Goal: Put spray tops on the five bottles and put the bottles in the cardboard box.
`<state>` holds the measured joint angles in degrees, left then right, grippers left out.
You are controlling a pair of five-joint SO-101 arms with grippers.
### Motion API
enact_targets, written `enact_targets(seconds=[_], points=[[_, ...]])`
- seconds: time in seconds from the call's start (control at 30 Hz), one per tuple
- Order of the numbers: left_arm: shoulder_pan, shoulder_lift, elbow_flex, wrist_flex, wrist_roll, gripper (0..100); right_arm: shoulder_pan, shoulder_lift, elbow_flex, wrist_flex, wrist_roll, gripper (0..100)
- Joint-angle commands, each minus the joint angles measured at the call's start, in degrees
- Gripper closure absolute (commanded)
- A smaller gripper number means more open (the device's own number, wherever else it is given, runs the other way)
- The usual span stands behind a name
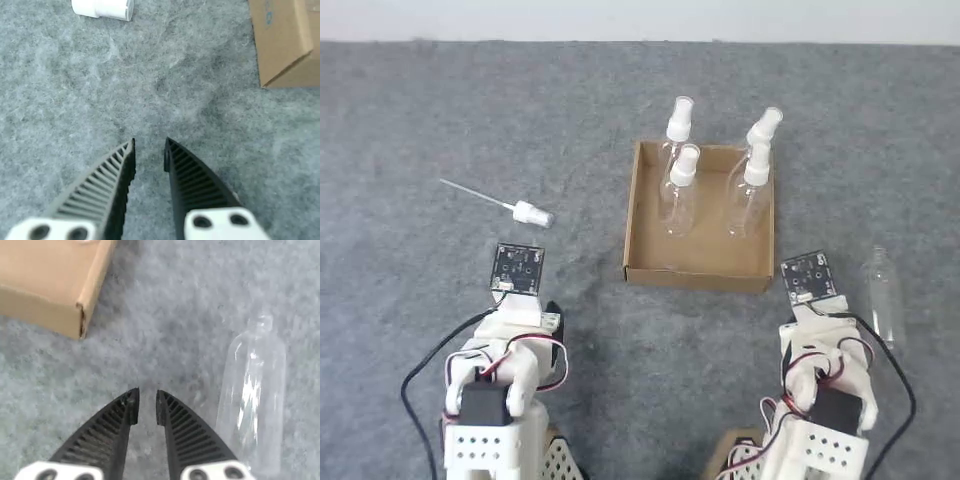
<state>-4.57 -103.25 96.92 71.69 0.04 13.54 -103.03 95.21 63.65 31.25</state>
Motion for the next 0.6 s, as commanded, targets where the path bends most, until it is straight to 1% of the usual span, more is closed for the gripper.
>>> enact_targets(seconds=[0.0,0.1,0.3,0.4,0.47,0.57], points=[[0.09,-0.7,-0.4,-1.85,-0.7,91,-0.22,-0.92,-0.7,-2.86,-0.35,97.1],[0.09,-0.7,-0.4,-2.37,-0.7,91,-0.13,-0.48,-4.75,-2.68,-0.62,97.1],[0.09,-0.62,-0.4,-1.41,-0.7,91,-0.04,-0.22,-15.65,3.03,-0.88,97.1],[0.09,-0.62,-0.4,-1.41,-0.7,91,0.4,0.92,-21.98,5.41,-3.52,97.1],[0.0,-0.62,-0.4,-1.41,-0.7,91,1.98,4.7,-26.73,5.58,-4.4,97.1],[-0.35,-0.62,-0.4,-1.32,-0.7,91,4.88,16.22,-34.99,5.49,-4.4,96.1]])
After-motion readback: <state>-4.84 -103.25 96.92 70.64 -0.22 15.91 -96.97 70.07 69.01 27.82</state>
